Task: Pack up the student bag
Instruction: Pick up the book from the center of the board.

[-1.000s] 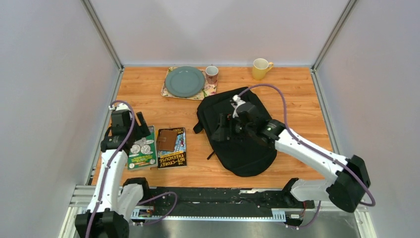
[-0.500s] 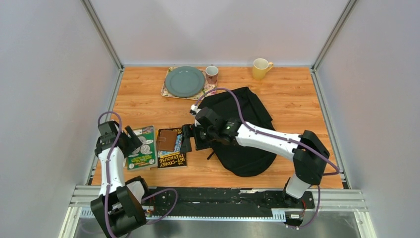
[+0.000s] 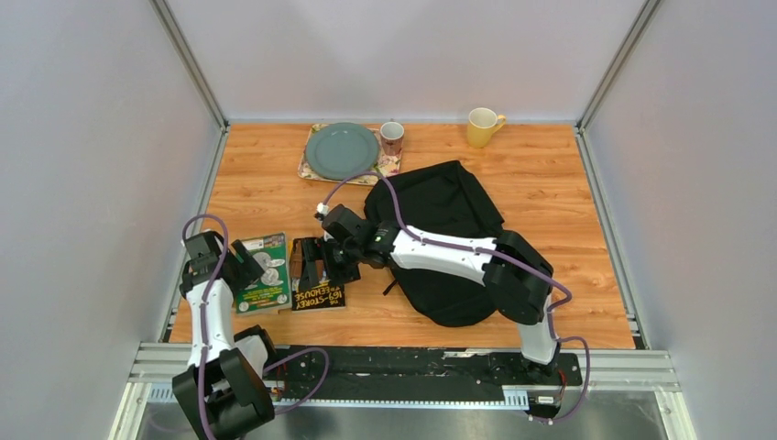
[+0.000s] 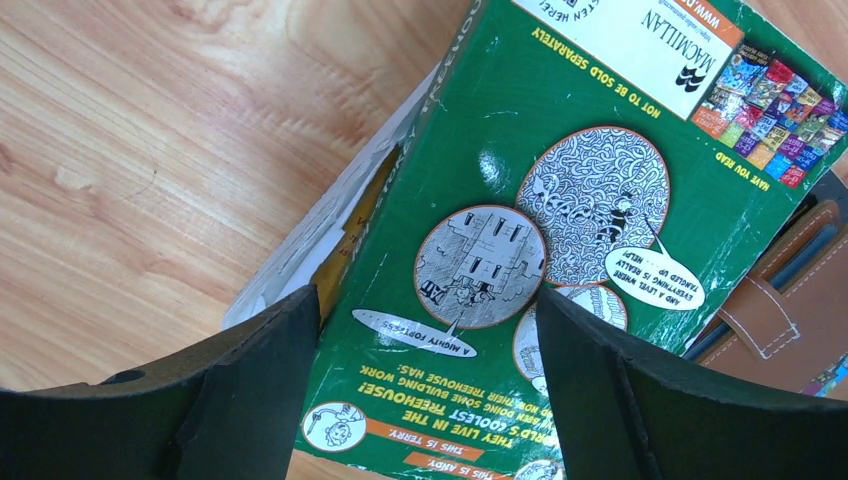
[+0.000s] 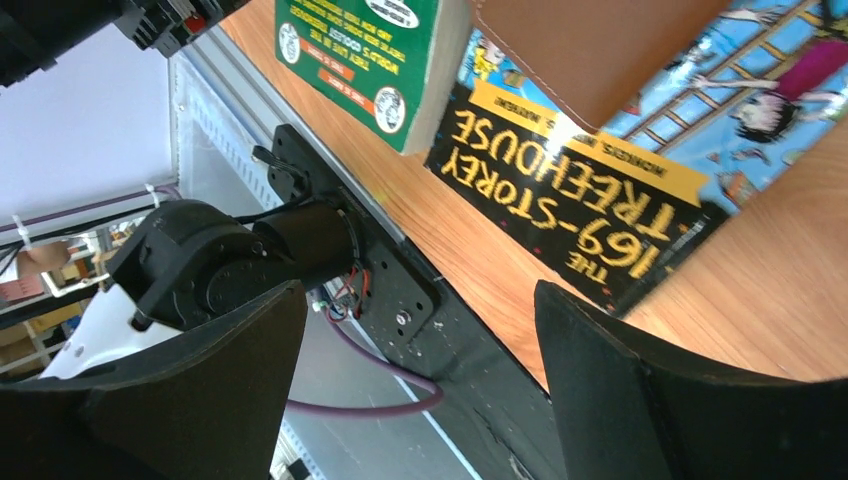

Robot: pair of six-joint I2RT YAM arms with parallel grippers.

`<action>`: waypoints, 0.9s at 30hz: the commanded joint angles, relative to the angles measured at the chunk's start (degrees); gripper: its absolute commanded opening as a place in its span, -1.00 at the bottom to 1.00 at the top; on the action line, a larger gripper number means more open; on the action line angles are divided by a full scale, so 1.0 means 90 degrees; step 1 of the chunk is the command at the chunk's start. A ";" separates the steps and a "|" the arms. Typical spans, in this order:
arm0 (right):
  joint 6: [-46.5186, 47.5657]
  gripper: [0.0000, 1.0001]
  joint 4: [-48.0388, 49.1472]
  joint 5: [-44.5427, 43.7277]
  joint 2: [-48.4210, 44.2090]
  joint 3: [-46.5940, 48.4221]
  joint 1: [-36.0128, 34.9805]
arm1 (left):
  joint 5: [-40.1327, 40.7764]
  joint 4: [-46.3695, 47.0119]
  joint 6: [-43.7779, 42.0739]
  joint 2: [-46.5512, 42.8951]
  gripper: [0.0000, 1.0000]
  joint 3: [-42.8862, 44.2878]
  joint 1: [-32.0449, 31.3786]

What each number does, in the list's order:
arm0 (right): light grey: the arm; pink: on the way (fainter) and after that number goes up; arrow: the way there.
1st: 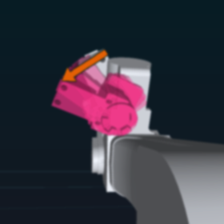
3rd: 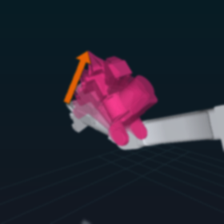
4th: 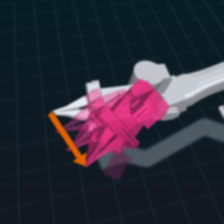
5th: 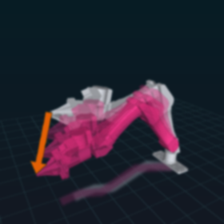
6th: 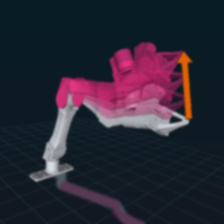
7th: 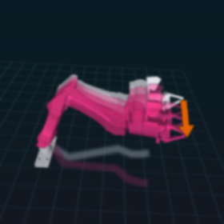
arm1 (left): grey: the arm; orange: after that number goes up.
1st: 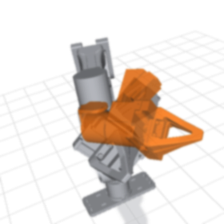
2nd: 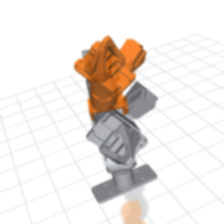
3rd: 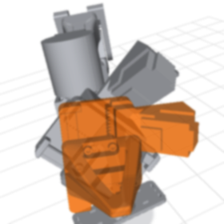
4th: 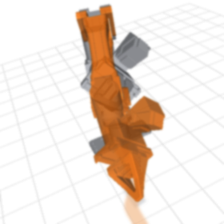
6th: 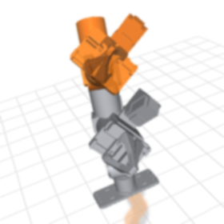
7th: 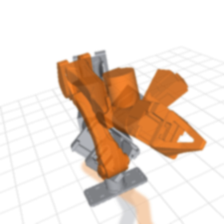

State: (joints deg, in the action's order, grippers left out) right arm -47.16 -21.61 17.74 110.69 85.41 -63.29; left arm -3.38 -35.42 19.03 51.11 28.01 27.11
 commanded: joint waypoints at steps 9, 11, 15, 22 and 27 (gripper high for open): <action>-0.0551 0.73 0.0847 0.0461 0.1401 0.1184 -0.0107 | -0.1752 0.0205 0.0357 -0.0054 0.69 -0.0348 0.0064; -0.0561 0.71 0.0741 0.0305 0.1557 0.1272 -0.0097 | -0.1890 0.0156 0.0376 -0.0161 0.65 -0.0368 0.0073; -0.0600 0.69 0.0399 -0.0124 0.1812 0.1448 -0.0097 | -0.2396 0.0078 0.0357 -0.0327 0.54 -0.0417 0.0073; -0.1165 0.14 0.0681 -0.0116 0.2076 0.1068 -0.0058 | -0.2778 0.0049 0.0240 -0.0406 0.01 -0.0417 0.0063; -0.1255 -0.53 0.1091 0.0051 0.1988 0.0775 0.0049 | -0.3023 0.0117 0.0191 -0.0308 -0.46 -0.0446 0.0064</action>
State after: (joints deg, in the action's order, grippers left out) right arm -56.14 -17.72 17.67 127.76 94.04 -62.76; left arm -21.32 -32.86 20.03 48.12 24.49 28.03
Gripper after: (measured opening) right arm 0.402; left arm 0.369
